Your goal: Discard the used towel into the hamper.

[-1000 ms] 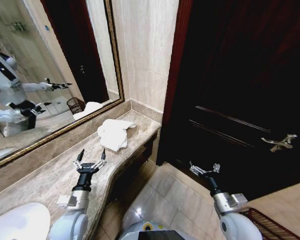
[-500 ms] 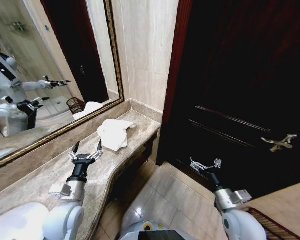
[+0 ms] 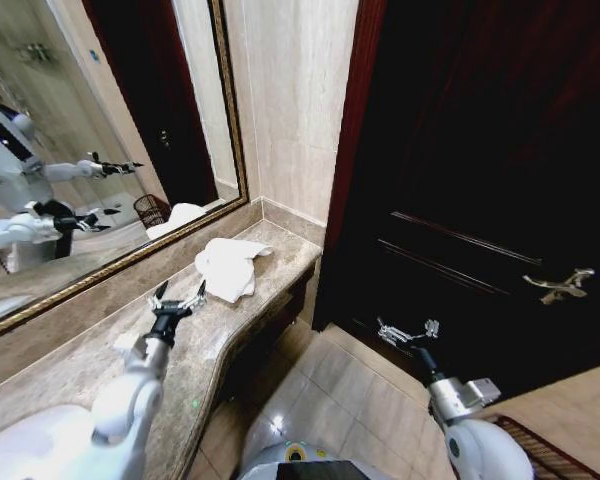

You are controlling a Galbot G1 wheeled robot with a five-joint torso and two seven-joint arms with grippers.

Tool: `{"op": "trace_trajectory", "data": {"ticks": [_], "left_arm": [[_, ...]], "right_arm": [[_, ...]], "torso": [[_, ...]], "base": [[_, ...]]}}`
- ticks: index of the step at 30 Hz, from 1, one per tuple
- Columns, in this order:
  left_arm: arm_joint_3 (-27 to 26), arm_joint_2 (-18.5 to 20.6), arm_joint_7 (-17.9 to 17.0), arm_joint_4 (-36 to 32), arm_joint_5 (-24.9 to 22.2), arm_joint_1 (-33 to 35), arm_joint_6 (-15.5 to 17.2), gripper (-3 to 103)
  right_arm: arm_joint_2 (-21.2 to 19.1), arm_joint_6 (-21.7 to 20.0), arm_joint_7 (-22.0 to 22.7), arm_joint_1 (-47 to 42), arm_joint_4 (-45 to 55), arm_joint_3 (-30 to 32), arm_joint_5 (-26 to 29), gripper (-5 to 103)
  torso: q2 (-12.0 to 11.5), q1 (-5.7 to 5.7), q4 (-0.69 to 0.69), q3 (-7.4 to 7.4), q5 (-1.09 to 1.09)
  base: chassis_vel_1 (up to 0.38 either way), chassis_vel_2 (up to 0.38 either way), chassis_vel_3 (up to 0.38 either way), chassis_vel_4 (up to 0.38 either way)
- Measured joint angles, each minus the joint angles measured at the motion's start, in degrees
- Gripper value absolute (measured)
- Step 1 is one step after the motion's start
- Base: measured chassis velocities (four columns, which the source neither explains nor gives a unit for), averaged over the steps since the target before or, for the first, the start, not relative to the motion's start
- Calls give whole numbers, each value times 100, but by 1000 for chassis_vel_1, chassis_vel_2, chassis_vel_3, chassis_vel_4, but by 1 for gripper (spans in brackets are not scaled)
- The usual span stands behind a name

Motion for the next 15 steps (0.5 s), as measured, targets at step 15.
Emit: {"op": "trace_trajectory", "data": {"ticks": [15], "left_arm": [[463,1242,-1130,538,-2201,-1523,1786,100]], "right_arm": [[-267,-151,-23,323,-279,-249,16,100]], "torso": [[0,0,0,0,1]], "base": [[0,0,0,0]]}}
